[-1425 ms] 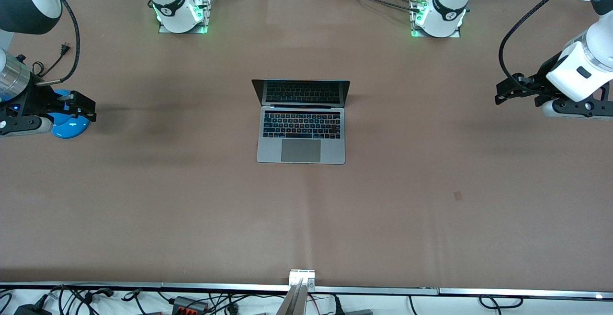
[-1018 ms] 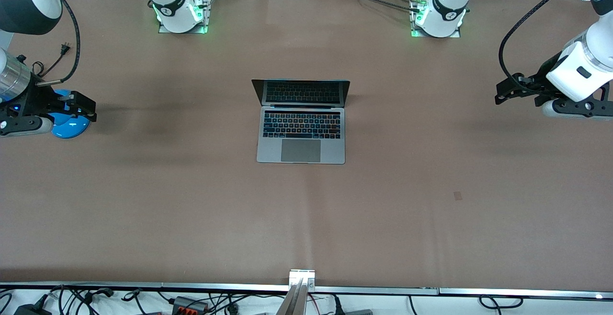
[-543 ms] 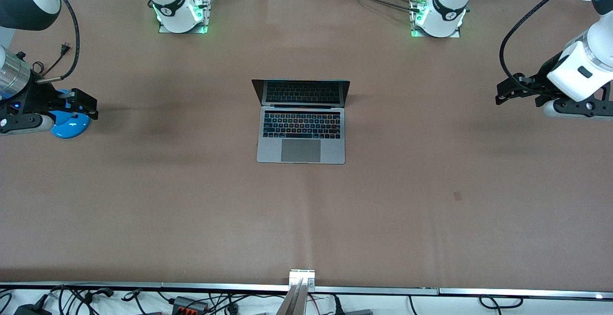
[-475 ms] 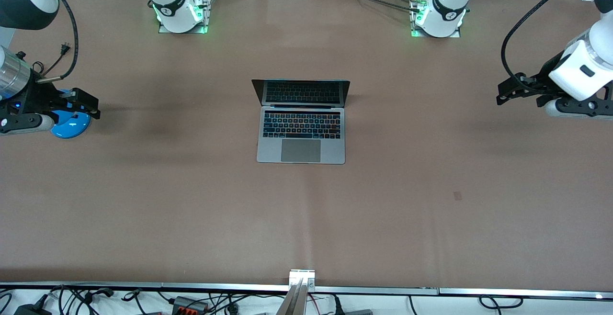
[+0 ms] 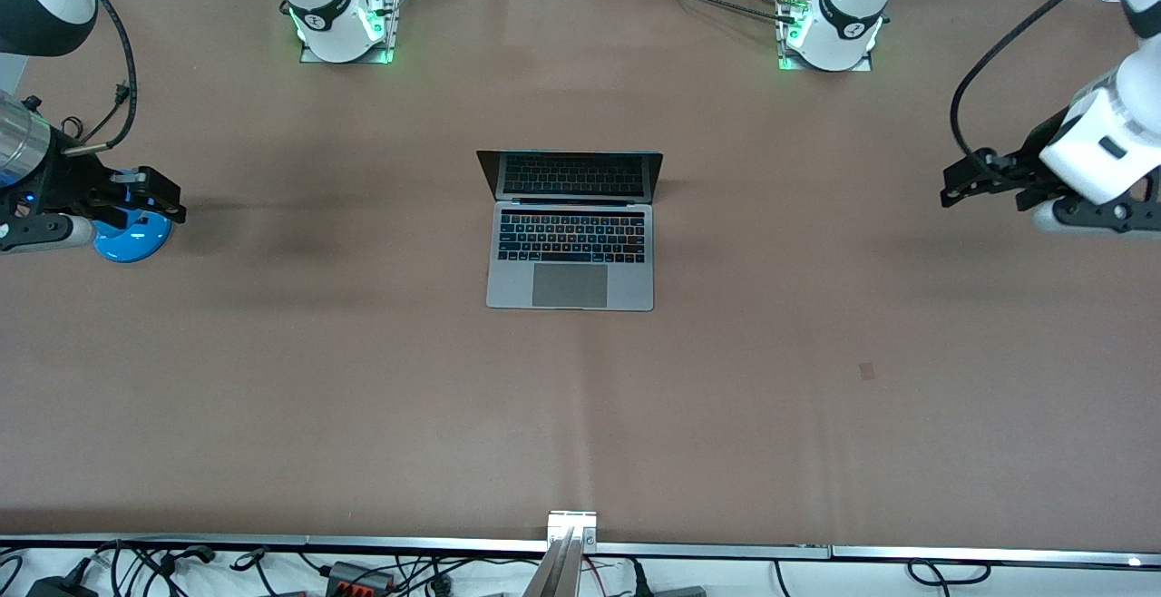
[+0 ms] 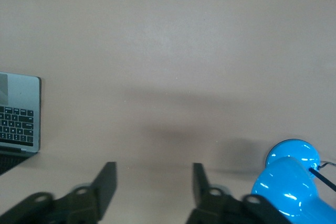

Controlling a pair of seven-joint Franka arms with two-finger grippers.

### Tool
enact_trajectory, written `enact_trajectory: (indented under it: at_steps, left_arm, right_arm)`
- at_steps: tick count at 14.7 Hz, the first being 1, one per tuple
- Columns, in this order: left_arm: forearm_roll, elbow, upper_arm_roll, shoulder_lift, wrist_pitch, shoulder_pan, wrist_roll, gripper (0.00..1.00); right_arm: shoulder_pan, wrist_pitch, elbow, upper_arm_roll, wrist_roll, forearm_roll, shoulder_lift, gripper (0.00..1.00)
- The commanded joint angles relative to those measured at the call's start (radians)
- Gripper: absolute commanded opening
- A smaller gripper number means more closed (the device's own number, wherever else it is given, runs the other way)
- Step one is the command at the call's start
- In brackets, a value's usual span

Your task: Close laptop with both arms from behind

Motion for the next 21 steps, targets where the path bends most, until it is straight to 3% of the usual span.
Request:
enact_trajectory:
  at_steps: [1,2,6,16,18,21]
  left_arm:
    - [0.028,0.035,-0.006,0.030,-0.017,-0.002,0.007,1.00]
    - [0.028,0.036,-0.006,0.030,-0.017,-0.001,0.007,1.00]
    - [0.028,0.048,-0.005,0.031,-0.028,0.001,0.008,1.00]
    - [0.022,0.114,-0.006,0.034,-0.105,-0.010,0.021,1.00]
    - [0.020,0.113,-0.008,0.034,-0.106,-0.011,0.021,0.68]
    - [0.014,0.105,-0.008,0.037,-0.108,-0.013,0.022,0.36]
  right_arm:
    - [0.002,-0.037,0.015,0.007,0.011,0.015,-0.001,0.13]
    - [0.002,-0.049,0.015,0.008,0.017,0.019,-0.001,0.00]
    - [0.000,-0.138,0.015,0.010,0.029,0.023,0.004,0.00]
    - [0.006,-0.147,0.015,0.010,0.026,0.023,0.002,0.00]
    - [0.006,-0.145,0.015,0.010,0.026,0.023,0.004,0.00]
    - [0.006,-0.147,0.015,0.010,0.026,0.023,0.004,0.00]
